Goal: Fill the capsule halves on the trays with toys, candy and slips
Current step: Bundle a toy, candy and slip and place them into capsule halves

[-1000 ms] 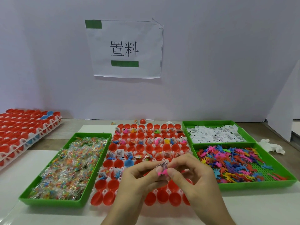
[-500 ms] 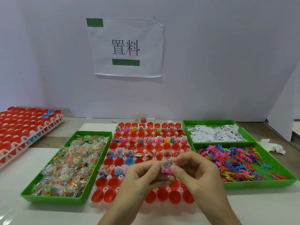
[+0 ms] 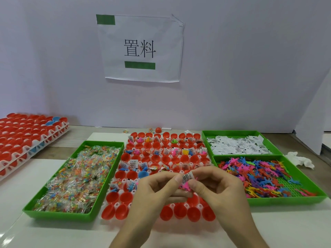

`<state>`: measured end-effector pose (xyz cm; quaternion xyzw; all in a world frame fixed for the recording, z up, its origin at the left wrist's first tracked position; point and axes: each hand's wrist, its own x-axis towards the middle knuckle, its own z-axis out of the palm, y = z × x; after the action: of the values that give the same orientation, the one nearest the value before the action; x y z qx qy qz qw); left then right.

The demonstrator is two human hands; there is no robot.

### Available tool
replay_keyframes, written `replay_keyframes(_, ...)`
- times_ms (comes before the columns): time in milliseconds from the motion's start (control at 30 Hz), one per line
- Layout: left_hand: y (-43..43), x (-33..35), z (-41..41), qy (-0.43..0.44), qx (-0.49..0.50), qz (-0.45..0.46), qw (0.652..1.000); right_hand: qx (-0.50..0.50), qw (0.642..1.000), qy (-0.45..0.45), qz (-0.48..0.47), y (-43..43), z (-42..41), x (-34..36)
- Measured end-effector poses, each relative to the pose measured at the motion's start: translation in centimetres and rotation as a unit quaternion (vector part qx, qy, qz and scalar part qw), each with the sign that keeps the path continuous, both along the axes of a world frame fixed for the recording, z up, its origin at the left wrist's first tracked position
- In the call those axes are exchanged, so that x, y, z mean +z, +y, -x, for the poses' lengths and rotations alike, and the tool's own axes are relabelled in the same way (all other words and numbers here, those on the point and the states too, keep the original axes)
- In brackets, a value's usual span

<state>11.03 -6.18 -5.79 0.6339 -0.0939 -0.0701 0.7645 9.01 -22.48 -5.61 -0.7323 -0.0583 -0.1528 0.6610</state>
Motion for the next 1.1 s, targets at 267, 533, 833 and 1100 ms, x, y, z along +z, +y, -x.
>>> replay_keyframes(267, 0.4, -0.2, 0.0, 0.034, 0.012, 0.034, 0.999, 0.009, 1.000, -0.015, 0.020, -0.8, -0.3, 0.1)
replay_keyframes(533, 0.5, -0.1, -0.1, 0.041, 0.012, 0.042, 0.998, 0.108, 0.994, -0.001, -0.007, -1.9, -0.1, 0.8)
replay_keyframes(833, 0.5, 0.1, 0.1, 0.041, -0.050, 0.034, 0.997, 0.051, 0.999, 0.005, -0.012, -1.1, -0.3, 0.3)
replay_keyframes(1100, 0.3, 0.0, 0.2, -0.016, -0.053, 0.013, 0.998, 0.012, 0.999, -0.034, 0.002, -1.2, -0.2, -0.1)
